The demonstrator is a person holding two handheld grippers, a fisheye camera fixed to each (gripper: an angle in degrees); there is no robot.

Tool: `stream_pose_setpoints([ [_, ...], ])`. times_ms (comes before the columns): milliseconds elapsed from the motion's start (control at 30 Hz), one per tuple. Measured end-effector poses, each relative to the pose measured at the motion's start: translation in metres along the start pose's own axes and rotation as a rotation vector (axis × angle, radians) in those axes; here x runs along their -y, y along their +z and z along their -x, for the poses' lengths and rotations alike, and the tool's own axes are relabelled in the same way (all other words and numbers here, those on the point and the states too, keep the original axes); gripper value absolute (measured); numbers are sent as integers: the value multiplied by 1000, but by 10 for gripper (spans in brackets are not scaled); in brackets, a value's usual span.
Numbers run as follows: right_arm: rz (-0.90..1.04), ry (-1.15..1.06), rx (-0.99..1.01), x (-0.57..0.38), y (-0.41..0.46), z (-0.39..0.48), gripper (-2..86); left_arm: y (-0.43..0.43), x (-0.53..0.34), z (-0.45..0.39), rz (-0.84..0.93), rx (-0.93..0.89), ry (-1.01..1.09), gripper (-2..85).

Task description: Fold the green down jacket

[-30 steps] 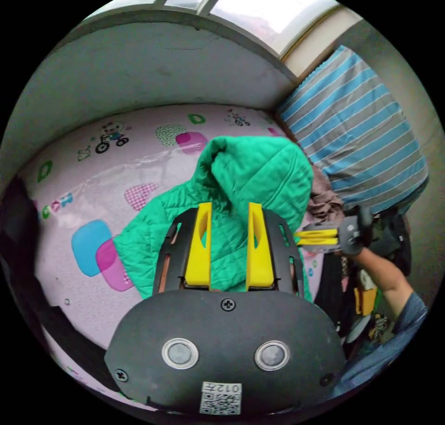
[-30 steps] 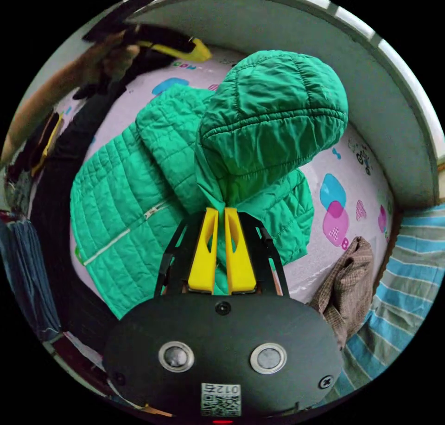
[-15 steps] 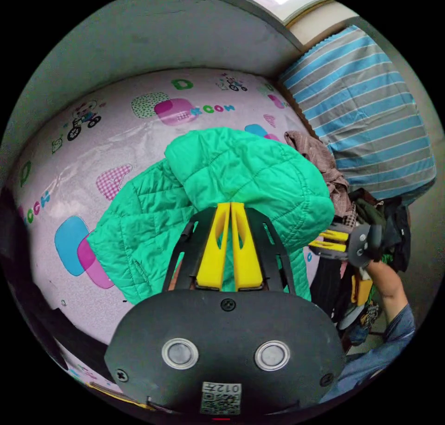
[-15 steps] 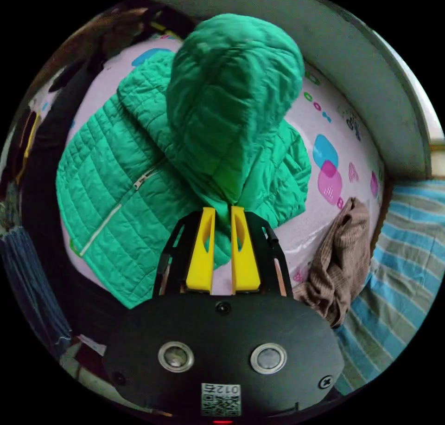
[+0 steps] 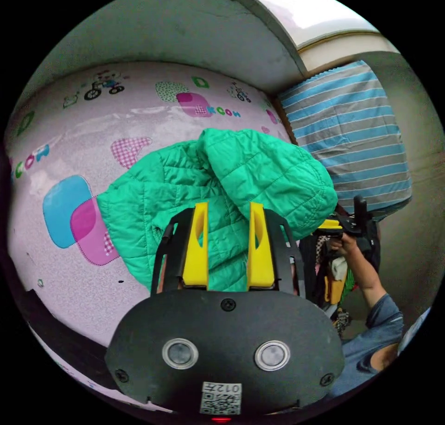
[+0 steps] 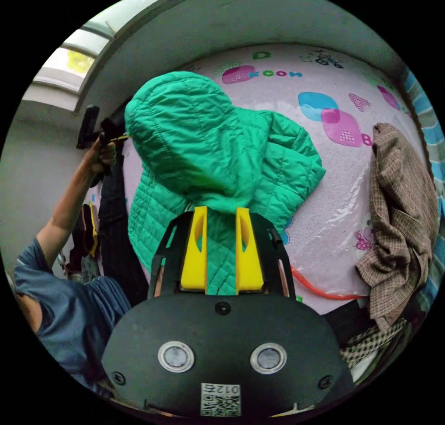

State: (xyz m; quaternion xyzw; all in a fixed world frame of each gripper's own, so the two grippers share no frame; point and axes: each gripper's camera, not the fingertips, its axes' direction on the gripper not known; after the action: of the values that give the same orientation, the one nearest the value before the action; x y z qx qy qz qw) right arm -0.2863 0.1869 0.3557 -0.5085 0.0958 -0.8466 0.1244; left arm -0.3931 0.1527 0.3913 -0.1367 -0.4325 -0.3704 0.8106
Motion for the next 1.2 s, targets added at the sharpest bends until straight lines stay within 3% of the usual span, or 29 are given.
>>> stream_pose_setpoints([
  [433,-19,-139,-185,71,-18,14,127,3,24,21,-33,-63,-39,133],
  [600,57,-75,-115,107,22,-13,119,23,34,37,30,-102,-91,107],
  [767,65,-141,-210,104,35,-7,2,36,31,24,62,-11,-34,29],
  [933,83,-250,-312,90,11,2,-8,11,4,0,74,42,103,5],
  [1200,63,-345,-316,53,-48,-2,-9,-22,-78,-24,77,-54,233,1],
])
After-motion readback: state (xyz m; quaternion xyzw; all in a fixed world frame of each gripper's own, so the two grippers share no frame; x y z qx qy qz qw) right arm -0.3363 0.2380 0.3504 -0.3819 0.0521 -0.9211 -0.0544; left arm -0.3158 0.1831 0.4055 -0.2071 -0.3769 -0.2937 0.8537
